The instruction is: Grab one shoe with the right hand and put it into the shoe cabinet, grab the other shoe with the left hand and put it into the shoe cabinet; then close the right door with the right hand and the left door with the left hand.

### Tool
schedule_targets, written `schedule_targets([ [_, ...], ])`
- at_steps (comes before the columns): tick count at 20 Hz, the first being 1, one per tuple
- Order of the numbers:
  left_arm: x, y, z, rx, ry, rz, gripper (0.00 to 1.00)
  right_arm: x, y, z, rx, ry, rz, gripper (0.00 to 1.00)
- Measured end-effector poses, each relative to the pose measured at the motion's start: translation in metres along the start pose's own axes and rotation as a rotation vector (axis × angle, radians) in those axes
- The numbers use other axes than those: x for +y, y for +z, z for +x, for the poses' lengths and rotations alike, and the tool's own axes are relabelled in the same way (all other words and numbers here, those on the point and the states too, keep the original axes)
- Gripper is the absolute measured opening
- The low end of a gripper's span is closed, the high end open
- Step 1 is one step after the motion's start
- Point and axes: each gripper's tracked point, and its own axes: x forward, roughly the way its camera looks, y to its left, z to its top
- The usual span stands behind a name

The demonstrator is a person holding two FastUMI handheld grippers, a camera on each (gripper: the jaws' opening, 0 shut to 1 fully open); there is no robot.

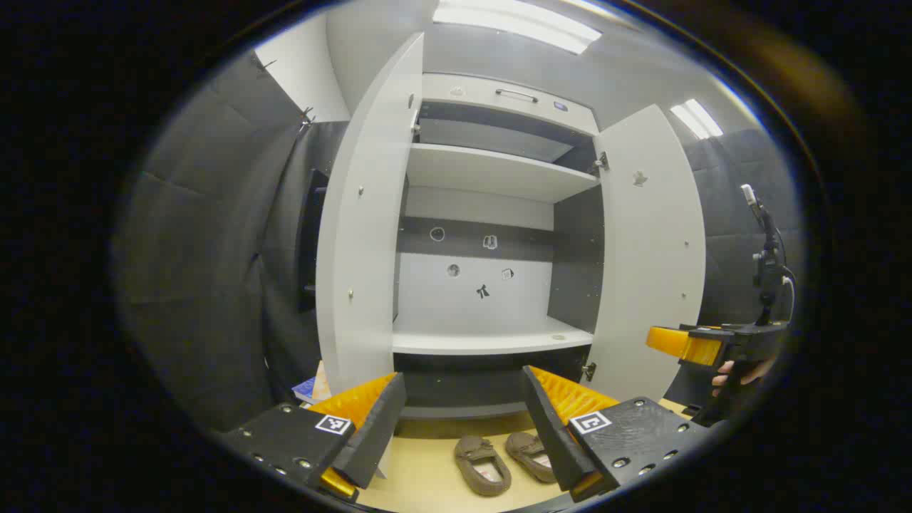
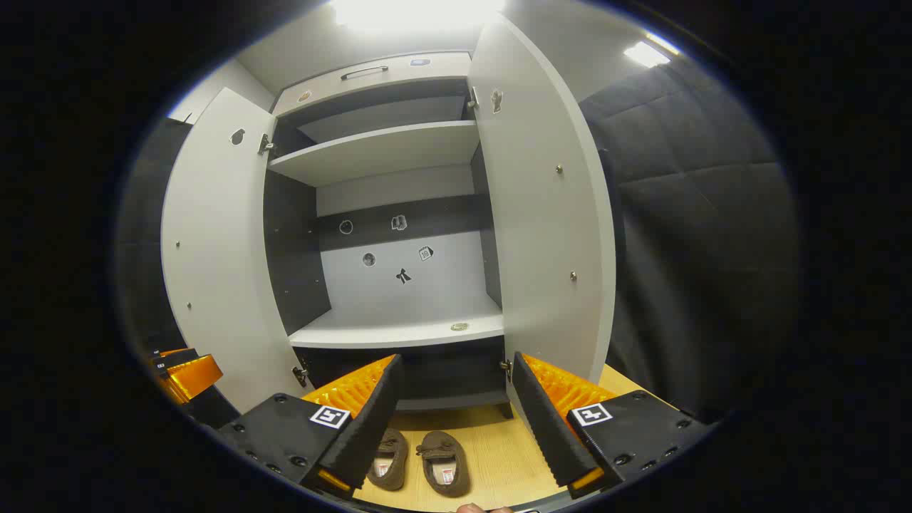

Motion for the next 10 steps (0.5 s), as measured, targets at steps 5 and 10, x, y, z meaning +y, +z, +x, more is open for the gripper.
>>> schedule_targets([
  [5,-0.002,0.002,0.001,-0.005,-0.002,0.025,0.94,0.002,0.000,0.011,0.012,-0.006,0.007,0.97],
  [10,0.000,-0.009,0.009,0.032,0.026,0.055,0.94,0.002,-0.002,0.016,0.008,-0.009,-0.005,0.97],
])
